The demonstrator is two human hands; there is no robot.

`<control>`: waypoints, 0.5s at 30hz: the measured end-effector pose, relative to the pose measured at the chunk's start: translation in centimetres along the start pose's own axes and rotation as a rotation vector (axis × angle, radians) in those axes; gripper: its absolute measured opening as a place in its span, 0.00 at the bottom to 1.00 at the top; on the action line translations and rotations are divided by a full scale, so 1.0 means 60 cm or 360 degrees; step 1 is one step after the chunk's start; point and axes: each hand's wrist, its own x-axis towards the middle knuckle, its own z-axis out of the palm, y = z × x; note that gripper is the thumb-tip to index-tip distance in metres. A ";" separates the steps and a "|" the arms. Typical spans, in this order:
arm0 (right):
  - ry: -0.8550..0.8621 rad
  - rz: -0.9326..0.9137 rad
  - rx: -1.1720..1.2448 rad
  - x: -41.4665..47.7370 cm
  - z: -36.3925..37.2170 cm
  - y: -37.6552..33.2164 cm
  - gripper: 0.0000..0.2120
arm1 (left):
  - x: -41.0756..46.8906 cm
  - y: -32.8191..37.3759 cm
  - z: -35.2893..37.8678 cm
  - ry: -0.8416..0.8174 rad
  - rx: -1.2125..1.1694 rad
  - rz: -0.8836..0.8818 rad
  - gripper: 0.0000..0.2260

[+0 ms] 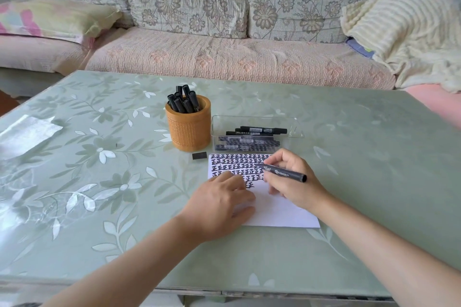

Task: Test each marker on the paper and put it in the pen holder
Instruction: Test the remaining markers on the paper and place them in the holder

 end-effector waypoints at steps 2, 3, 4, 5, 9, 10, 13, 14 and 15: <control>0.0052 0.0036 -0.0037 0.004 0.003 0.011 0.07 | -0.001 0.000 0.000 -0.0005 -0.0005 -0.0015 0.06; 0.0072 0.0025 -0.0077 0.007 0.003 0.016 0.08 | -0.002 0.000 0.000 -0.0009 -0.0004 -0.0023 0.06; 0.0079 0.0007 -0.0108 0.008 0.003 0.019 0.09 | -0.002 0.000 -0.001 -0.0009 0.0003 -0.0032 0.07; 0.0072 -0.0012 -0.0126 0.009 0.002 0.023 0.11 | -0.002 -0.001 -0.001 -0.0006 0.0019 -0.0038 0.07; 0.0009 -0.0064 -0.0148 0.011 0.001 0.035 0.14 | -0.003 0.000 0.001 -0.0004 0.0043 -0.0056 0.07; 0.0003 -0.0083 -0.0177 0.011 0.002 0.037 0.13 | -0.002 0.000 0.001 -0.0006 0.0036 -0.0063 0.07; 0.0011 -0.0148 -0.0290 0.012 0.003 0.037 0.10 | -0.002 0.001 0.000 -0.0018 0.0030 -0.0080 0.08; 0.0012 -0.0161 -0.0289 0.011 0.003 0.038 0.10 | -0.001 0.001 0.000 -0.0021 0.0031 -0.0084 0.08; 0.0012 -0.0172 -0.0281 0.011 0.003 0.038 0.10 | -0.001 0.001 0.000 -0.0024 0.0030 -0.0091 0.08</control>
